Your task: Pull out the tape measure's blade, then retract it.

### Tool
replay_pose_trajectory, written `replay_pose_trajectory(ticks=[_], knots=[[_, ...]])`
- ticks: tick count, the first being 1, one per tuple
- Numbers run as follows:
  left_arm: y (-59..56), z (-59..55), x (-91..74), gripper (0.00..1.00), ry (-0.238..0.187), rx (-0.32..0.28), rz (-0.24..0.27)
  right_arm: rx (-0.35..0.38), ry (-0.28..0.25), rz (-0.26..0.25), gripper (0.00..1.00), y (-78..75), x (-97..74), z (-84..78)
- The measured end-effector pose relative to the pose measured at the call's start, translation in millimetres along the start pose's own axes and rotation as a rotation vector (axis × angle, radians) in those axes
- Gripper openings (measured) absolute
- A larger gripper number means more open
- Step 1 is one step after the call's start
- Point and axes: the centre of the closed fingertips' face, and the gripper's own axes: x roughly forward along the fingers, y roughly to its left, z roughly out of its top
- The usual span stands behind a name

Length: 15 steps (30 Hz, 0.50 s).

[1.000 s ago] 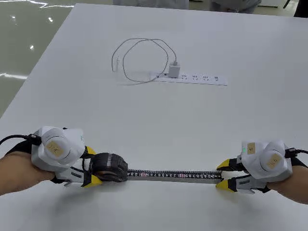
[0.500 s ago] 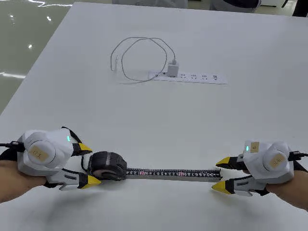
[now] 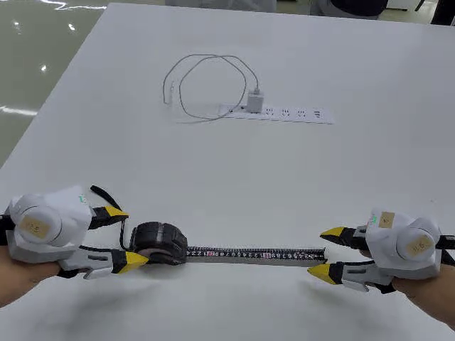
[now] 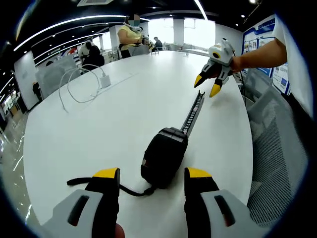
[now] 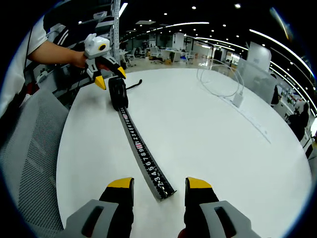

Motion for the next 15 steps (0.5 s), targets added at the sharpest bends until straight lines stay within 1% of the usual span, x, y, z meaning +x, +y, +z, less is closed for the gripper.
replay_pose_trajectory(ticks=[2, 4, 6, 8, 10, 13, 15], knots=[[0.0, 0.7, -3.1, 0.49, -0.011, -0.008, 0.011, 0.024, -0.015, -0.023, 0.39, 0.1, -3.2, 2.9], [-0.7, 0.4, -5.4, 0.5, -0.018, -0.023, 0.02, 0.027, -0.021, -0.034, 0.42, 3.1, -5.5, 4.7], [-1.7, 0.1, -7.1, 0.52, -0.024, -0.034, 0.026, 0.03, -0.019, -0.036, 0.45, 6.1, -6.8, 5.0], [-3.1, 0.0, -9.3, 0.54, -0.034, -0.049, 0.033, 0.024, -0.015, -0.055, 0.47, 6.9, -9.0, 4.5], [-4.4, -0.3, -11.3, 0.55, -0.043, -0.067, 0.04, 0.034, -0.016, -0.058, 0.49, 8.7, -10.9, 4.0], [-6.6, -0.9, -15.1, 0.55, -0.054, -0.068, 0.052, 0.034, -0.015, -0.073, 0.52, 10.4, -13.1, 3.3], [-9.1, -0.6, -18.4, 0.56, -0.066, -0.082, 0.057, 0.042, -0.02, -0.079, 0.54, 13.2, -15.2, 4.4]])
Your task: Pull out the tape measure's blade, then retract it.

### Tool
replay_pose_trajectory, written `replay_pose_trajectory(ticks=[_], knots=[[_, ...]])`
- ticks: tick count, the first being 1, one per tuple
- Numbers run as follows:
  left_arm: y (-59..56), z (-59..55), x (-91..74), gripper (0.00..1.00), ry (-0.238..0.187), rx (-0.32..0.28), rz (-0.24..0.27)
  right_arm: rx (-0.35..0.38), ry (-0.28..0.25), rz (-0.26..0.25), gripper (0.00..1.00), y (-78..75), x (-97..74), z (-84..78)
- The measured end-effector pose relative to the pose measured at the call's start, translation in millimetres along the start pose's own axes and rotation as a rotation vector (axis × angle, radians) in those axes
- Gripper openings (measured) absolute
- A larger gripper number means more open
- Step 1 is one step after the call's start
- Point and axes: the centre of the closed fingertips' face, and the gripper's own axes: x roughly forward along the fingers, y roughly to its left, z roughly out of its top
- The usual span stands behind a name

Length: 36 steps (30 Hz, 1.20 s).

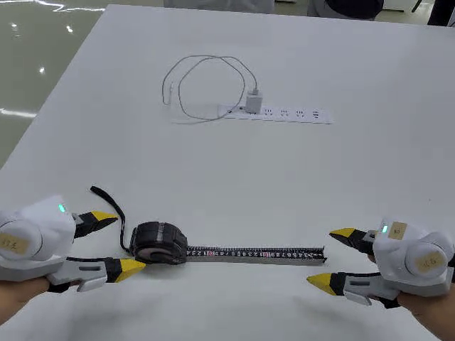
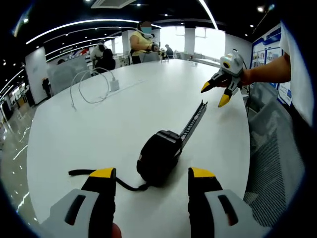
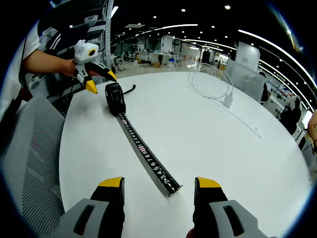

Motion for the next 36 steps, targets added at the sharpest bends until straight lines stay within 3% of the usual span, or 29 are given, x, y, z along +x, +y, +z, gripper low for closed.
replay_pose_trajectory(ticks=[7, 11, 12, 22, 26, 36], knots=[[-6.2, -0.6, -13.5, 0.59, -0.044, -0.03, 0.047, 0.005, -0.004, -0.022, 0.6, 8.0, -6.9, -2.9], [-12.8, -5.6, -18.8, 0.63, -0.049, -0.048, 0.048, 0.008, -0.006, -0.03, 0.64, 13.0, -10.2, -4.7], [-16.5, -6.0, -20.0, 0.66, -0.06, -0.076, 0.04, 0.007, -0.004, -0.029, 0.65, 15.3, -11.7, -5.5], [-24.8, -11.5, -30.7, 0.77, -0.075, -0.127, 0.065, 0.029, -0.006, -0.033, 0.73, 24.5, -22.4, -11.6], [-27.7, -15.3, -35.3, 0.82, -0.071, -0.115, 0.091, 0.046, -0.014, -0.037, 0.75, 27.7, -26.5, -13.3], [-34.1, -25.2, -45.0, 0.93, -0.078, -0.147, 0.126, 0.087, -0.042, -0.039, 0.84, 40.6, -33.3, -13.7]])
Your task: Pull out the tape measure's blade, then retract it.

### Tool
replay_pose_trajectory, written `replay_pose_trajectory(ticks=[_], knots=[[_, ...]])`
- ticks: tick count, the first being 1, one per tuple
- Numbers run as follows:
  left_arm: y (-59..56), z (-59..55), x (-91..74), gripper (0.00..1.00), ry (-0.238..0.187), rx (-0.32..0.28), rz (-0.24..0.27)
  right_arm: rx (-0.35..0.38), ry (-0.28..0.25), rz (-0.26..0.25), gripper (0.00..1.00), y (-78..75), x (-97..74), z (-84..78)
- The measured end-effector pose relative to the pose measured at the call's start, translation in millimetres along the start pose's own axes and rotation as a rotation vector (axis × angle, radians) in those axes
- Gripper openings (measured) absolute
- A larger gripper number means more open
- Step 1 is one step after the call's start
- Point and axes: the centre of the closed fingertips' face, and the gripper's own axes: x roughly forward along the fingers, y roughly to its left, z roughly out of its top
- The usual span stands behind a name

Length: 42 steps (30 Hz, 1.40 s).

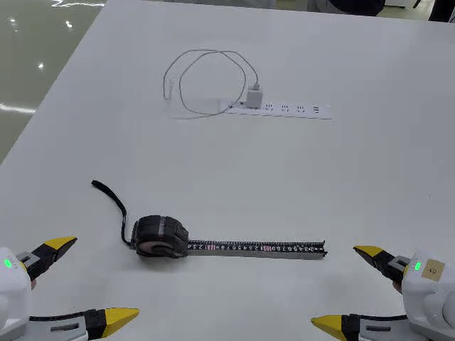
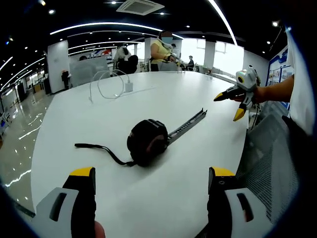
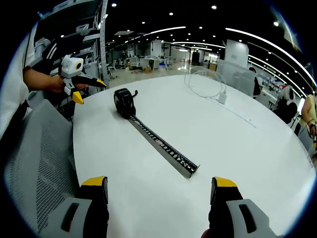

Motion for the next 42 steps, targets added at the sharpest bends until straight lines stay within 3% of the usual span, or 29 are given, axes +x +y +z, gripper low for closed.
replay_pose_trajectory(ticks=[8, 18, 42], knots=[[-4.9, -10.4, -7.0, 0.99, 0.012, -0.016, 0.006, 0.022, -0.005, -0.007, 0.88, 6.1, -8.4, -9.2], [-10.6, -13.8, -11.6, 0.99, 0.005, -0.05, 0.004, 0.063, -0.011, -0.013, 0.92, 10.8, -16.1, -18.1], [-9.8, -16.7, -19.6, 0.99, -0.014, -0.101, 0.029, 0.101, -0.023, -0.021, 0.94, 18.6, -23.3, -26.9]])
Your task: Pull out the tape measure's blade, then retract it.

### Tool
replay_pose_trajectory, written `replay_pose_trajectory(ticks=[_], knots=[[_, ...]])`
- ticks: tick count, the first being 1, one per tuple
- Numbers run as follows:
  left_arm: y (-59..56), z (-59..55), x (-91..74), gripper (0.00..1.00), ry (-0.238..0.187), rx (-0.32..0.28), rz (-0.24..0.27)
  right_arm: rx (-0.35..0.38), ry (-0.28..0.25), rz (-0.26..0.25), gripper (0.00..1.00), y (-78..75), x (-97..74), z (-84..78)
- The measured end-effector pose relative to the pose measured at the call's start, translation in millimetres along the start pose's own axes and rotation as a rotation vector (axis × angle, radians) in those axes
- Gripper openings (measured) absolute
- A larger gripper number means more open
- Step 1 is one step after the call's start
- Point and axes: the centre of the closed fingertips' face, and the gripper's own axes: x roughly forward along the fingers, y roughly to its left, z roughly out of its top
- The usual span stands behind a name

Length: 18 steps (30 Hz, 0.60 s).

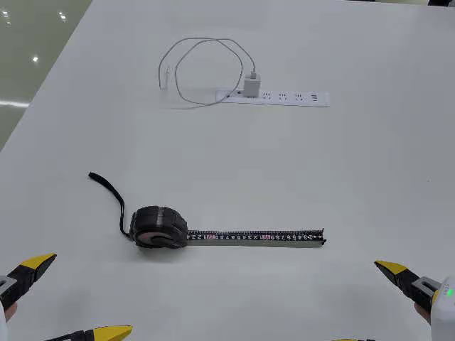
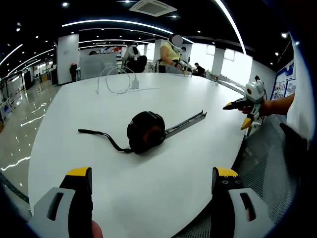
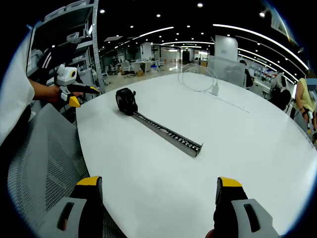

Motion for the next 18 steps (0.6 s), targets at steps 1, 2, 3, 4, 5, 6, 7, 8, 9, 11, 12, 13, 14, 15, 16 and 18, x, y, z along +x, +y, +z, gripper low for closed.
replay_pose_trajectory(ticks=[1, 2, 3, 4, 5, 6, 7, 8, 9, 11, 12, 13, 14, 15, 16, 18], knots=[[-0.3, 0.6, 0.2, 0.99, -0.002, -0.003, -0.001, -0.003, 0.0, 0.0, 0.94, -0.3, -0.1, 0.0], [-0.3, 1.0, 0.2, 0.99, -0.004, -0.004, 0.0, -0.003, -0.001, 0.0, 0.94, -0.5, -0.1, 0.5], [-0.4, 1.1, 0.3, 0.99, -0.004, -0.005, -0.001, -0.003, -0.002, 0.0, 0.94, -0.4, -0.3, 1.4], [-0.6, 1.2, 0.4, 0.99, -0.004, -0.006, 0.0, -0.003, -0.003, 0.001, 0.94, -0.5, -0.3, 2.0], [-0.8, 1.2, 0.4, 0.99, -0.004, -0.006, -0.001, -0.003, -0.004, 0.0, 0.94, -0.7, -0.3, 2.1], [-1.1, 0.9, 0.5, 0.99, -0.003, -0.006, -0.002, -0.002, -0.005, 0.0, 0.94, -1.0, -0.1, 2.2], [-1.1, 0.8, 0.4, 0.99, -0.003, -0.006, -0.001, -0.002, -0.005, 0.0, 0.94, -0.9, 0.1, 2.0], [-1.0, 0.5, 0.4, 0.99, -0.003, -0.007, -0.001, -0.003, -0.004, 0.002, 0.94, -0.6, 0.3, 1.9], [-0.8, 0.0, 0.2, 0.99, -0.003, -0.009, 0.0, -0.004, -0.002, 0.003, 0.94, -0.2, 0.6, 1.5], [-0.6, -1.6, -0.1, 0.99, -0.002, -0.013, 0.001, -0.005, 0.002, 0.005, 0.94, 0.6, 0.6, 1.1], [-0.4, -2.7, -0.3, 0.99, 0.0, -0.015, 0.001, -0.004, 0.002, 0.005, 0.94, 0.7, 0.5, 1.0], [-0.4, -3.4, -0.4, 0.99, 0.0, -0.016, 0.002, -0.004, 0.003, 0.005, 0.94, 0.8, 0.4, 0.6], [-1.1, -4.4, -0.6, 0.99, 0.003, -0.02, 0.0, -0.003, 0.004, 0.005, 0.94, 0.8, 0.4, -0.1], [-1.3, -5.2, -0.7, 0.99, 0.006, -0.02, -0.001, -0.001, 0.004, 0.006, 0.94, 0.9, 0.5, -0.5], [-1.0, -5.8, -0.9, 0.99, 0.008, -0.02, 0.0, 0.0, 0.005, 0.006, 0.94, 0.8, 0.8, -1.5], [-0.4, -6.0, -1.2, 0.99, 0.008, -0.023, 0.003, -0.001, 0.008, 0.007, 0.94, 0.5, 1.3, -2.9]])
